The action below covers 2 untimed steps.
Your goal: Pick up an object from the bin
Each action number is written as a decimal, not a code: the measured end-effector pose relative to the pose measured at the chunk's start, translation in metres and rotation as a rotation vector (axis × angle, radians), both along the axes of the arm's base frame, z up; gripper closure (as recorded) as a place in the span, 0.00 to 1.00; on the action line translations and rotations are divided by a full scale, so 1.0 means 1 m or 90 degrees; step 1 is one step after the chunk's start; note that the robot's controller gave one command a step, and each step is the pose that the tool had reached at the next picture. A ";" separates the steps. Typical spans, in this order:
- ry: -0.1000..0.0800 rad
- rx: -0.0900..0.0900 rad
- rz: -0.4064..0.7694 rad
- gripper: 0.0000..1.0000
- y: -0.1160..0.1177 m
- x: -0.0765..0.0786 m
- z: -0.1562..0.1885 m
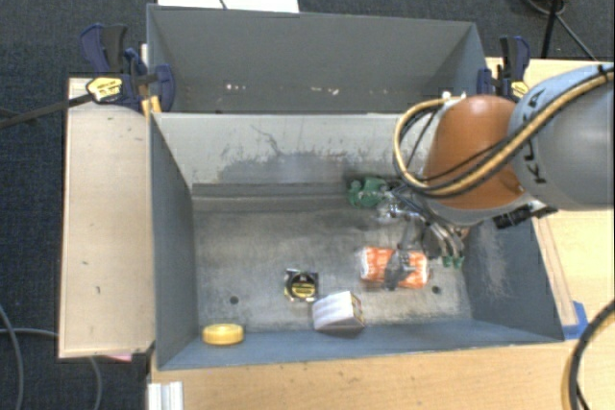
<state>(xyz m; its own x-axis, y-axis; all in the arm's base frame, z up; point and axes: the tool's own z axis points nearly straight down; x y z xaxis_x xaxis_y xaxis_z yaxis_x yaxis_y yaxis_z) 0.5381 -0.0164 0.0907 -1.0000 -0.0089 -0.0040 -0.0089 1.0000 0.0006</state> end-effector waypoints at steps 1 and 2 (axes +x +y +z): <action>0.005 0.000 0.003 0.00 -0.024 -0.008 0.045; -0.003 0.000 0.009 0.00 -0.019 -0.003 0.052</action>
Offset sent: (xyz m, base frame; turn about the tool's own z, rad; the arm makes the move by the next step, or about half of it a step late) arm -0.0031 -0.0138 0.0093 -0.0159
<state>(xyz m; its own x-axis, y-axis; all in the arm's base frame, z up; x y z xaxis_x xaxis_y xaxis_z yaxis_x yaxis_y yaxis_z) 0.5349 -0.0354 0.1426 -0.9997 -0.0223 -0.0082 -0.0223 0.9998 -0.0002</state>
